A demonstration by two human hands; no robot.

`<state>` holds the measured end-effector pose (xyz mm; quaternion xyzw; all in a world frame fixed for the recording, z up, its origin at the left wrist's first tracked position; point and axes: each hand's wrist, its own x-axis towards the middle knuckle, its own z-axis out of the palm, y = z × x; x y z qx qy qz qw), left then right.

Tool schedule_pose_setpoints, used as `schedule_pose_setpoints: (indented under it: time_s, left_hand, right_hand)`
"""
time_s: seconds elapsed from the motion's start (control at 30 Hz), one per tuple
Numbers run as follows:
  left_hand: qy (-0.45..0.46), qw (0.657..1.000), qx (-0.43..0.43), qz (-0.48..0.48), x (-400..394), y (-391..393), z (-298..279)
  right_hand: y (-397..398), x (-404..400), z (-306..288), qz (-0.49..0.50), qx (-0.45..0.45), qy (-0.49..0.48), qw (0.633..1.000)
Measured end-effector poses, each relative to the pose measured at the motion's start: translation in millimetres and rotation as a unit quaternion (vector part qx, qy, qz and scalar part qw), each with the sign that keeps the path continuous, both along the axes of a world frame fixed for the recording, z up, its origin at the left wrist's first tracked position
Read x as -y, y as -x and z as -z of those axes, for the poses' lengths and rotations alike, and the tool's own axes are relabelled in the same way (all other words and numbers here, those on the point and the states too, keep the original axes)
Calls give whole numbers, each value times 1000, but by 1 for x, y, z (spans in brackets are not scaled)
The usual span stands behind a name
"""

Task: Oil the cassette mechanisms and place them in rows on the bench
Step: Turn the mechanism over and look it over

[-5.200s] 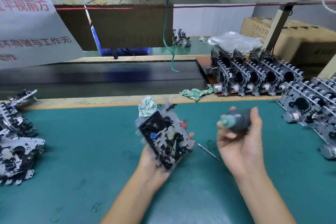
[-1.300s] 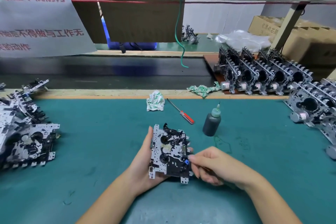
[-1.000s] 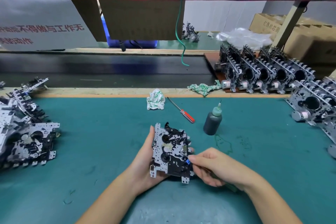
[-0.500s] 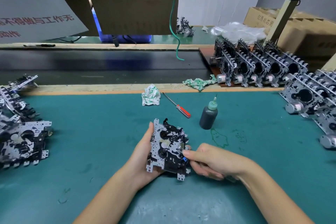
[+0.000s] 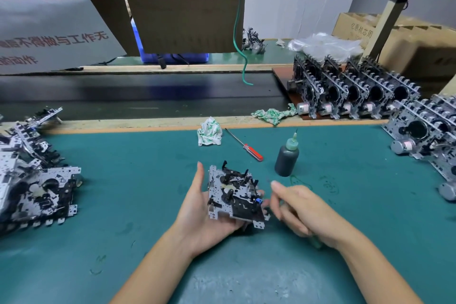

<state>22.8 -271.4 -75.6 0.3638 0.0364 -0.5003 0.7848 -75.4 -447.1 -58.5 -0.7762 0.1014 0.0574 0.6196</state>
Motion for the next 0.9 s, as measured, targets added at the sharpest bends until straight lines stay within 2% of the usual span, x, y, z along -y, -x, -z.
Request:
schedule_pose_setpoints:
  time_s: [0.03,0.07,0.1,0.13,0.17,0.2,0.23,0.3,0.37,0.43,0.57,0.73,0.77,0.8,0.87,0.9]
  left_hand:
    - [13,1000,-6,-2,-2,1,0]
    - [24,1000,-13,-2,-3,1,-1]
    - [32,999,-21,-1,-4,2,-2]
    - [39,999,-26,3,-5,2,-2]
    - [41,999,-26,14,-6,2,-4]
    - [42,998,-19,33,-7,1,-5]
    - [40,997,-6,60,-8,0,-7]
    - [17,991,43,124,-12,-1,-9]
    - [-24,980,92,176,-17,-2,-10]
    - [-67,971,113,202,-19,-4,-11]
    - [-148,962,107,205,-20,-13,-11]
    - [-185,954,174,159,-27,-19,-15]
    - [-229,938,231,121,-30,-17,-17]
    - [-289,901,314,81,-34,-14,-18]
    - [-409,770,488,34,-43,1,-19]
    - [-437,705,557,42,-47,10,-18]
  right_hand:
    - [0,4,0,41,22,14,999]
    - [0,8,2,77,44,68,994]
    - [0,11,5,102,56,168,979]
    - [0,15,9,108,49,302,946]
    - [2,15,10,102,31,435,894]
    - [3,14,11,100,33,521,847]
    - [3,14,12,91,49,542,834]
    - [4,16,15,30,80,504,859]
    - [7,16,18,-48,108,493,862]
    - [11,13,18,-81,146,481,860]
    - [20,6,15,-52,251,539,802]
    - [43,1,17,24,251,540,803]
    - [47,-1,19,37,253,541,801]
    - [50,-4,21,44,252,547,797]
    - [51,-6,25,39,245,574,781]
    - [51,-6,26,34,240,587,773]
